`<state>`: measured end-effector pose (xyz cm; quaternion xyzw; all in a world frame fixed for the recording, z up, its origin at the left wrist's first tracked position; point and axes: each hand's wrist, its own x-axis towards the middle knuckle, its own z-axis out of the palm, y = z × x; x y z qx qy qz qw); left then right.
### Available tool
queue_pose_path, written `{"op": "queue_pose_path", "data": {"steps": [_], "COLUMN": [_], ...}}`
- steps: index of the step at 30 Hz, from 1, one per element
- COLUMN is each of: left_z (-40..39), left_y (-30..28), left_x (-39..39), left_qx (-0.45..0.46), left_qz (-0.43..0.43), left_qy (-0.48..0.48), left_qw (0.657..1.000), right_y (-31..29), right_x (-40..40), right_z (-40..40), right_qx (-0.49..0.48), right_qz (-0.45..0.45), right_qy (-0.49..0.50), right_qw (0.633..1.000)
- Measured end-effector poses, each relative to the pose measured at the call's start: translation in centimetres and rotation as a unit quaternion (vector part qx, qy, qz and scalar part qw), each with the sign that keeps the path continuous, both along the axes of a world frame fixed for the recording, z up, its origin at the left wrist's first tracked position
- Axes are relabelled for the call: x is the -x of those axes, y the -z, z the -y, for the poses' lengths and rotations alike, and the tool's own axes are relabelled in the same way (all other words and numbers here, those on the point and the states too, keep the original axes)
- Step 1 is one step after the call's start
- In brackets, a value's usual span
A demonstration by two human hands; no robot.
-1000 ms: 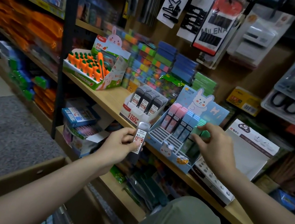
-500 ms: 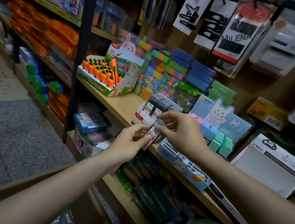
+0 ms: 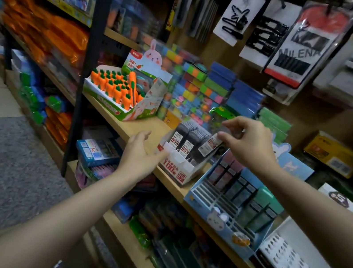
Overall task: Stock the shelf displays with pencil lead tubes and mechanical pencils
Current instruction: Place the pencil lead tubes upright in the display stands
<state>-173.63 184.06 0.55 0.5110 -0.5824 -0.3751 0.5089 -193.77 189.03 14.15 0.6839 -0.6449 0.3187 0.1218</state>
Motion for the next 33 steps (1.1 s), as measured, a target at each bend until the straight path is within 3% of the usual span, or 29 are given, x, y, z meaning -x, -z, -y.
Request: {"op": "queue_pose_path", "data": {"steps": [8, 19, 22, 26, 29, 33], "left_z": [-0.5, -1.1, -1.6, -3.4, -5.9, -10.0], "left_y": [1.0, 1.2, 0.7, 1.1, 3.1, 7.6], "left_x": [1.6, 1.7, 1.0, -1.2, -4.2, -10.6], "left_qx": [0.045, 0.071, 0.066, 0.065, 0.025, -0.096], "left_qz": [0.006, 0.025, 0.023, 0.069, 0.126, 0.222], "left_qy": [0.050, 0.068, 0.078, 0.067, 0.098, 0.193], "left_qw": [0.998, 0.995, 0.994, 0.993, 0.987, 0.951], "right_y": [1.8, 3.7, 3.0, 3.4, 6.8, 13.6], "right_x": [-0.6, -0.8, -1.3, -4.2, -7.7, -12.2], "right_z": [1.0, 1.3, 0.1, -3.3, -6.0, -7.7], "right_qx": [-0.053, -0.042, 0.015, 0.080, 0.017, -0.190], "right_qz": [-0.055, -0.107, -0.068, 0.021, 0.039, 0.021], "right_qy": [-0.025, 0.016, -0.002, -0.099, -0.186, -0.265], "right_qw": [0.997, 0.993, 0.998, 0.992, 0.982, 0.945]}}
